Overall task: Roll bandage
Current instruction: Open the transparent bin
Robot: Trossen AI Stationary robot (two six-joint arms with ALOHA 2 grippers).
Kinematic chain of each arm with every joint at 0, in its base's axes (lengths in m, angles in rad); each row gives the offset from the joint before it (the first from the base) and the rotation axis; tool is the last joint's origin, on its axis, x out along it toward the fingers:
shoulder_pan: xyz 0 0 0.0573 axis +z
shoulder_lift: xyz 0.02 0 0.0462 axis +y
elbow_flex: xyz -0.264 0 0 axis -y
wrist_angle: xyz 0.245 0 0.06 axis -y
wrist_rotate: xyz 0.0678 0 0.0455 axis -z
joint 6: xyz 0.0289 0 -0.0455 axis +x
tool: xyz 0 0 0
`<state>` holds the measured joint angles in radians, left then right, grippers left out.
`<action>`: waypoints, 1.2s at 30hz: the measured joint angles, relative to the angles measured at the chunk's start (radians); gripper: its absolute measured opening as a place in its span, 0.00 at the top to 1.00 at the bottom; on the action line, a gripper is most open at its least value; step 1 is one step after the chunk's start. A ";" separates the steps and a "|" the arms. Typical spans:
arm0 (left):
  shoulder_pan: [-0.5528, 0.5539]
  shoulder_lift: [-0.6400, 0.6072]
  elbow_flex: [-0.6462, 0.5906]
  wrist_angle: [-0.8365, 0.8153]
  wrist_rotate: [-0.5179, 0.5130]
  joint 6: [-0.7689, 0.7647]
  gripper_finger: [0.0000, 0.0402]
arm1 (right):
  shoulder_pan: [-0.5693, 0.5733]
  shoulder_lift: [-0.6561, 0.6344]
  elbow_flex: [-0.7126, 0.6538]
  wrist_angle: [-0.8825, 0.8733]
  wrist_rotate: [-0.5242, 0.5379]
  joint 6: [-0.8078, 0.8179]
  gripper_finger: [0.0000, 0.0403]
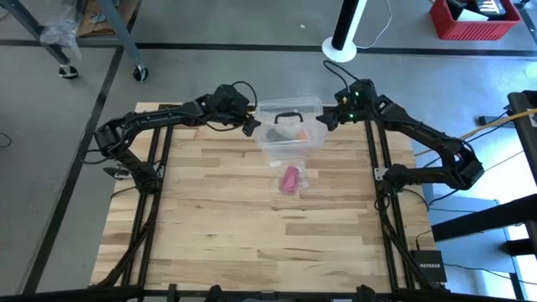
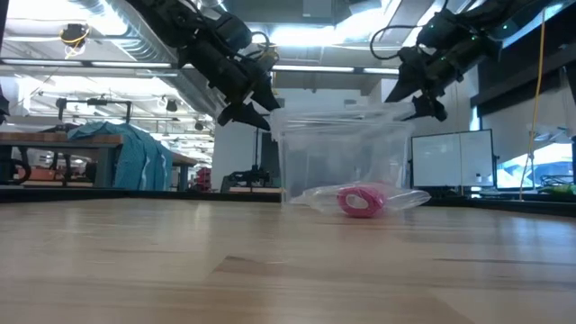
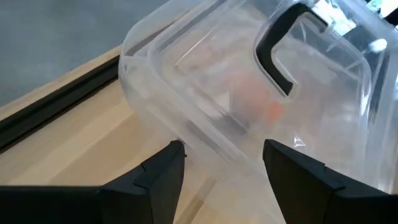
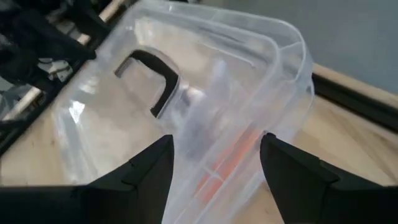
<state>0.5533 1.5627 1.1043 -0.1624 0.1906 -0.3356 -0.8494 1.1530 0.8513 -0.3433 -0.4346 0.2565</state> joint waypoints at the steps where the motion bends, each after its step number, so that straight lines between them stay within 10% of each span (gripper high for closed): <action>1: 0.000 0.000 0.000 -0.001 0.000 0.003 0.48 | 0.001 0.001 0.000 -0.010 0.002 0.000 0.41; 16: 0.003 -0.001 -0.001 -0.020 -0.033 0.021 0.48 | -0.002 -0.001 0.000 0.055 -0.176 -0.001 0.41; 36: 0.000 -0.001 -0.002 -0.028 -0.070 0.052 0.48 | 0.000 0.001 0.000 0.121 -0.134 0.053 0.41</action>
<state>0.5537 1.5620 1.1027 -0.1905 0.1201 -0.2840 -0.8497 1.1542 0.8509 -0.2225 -0.5688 0.3092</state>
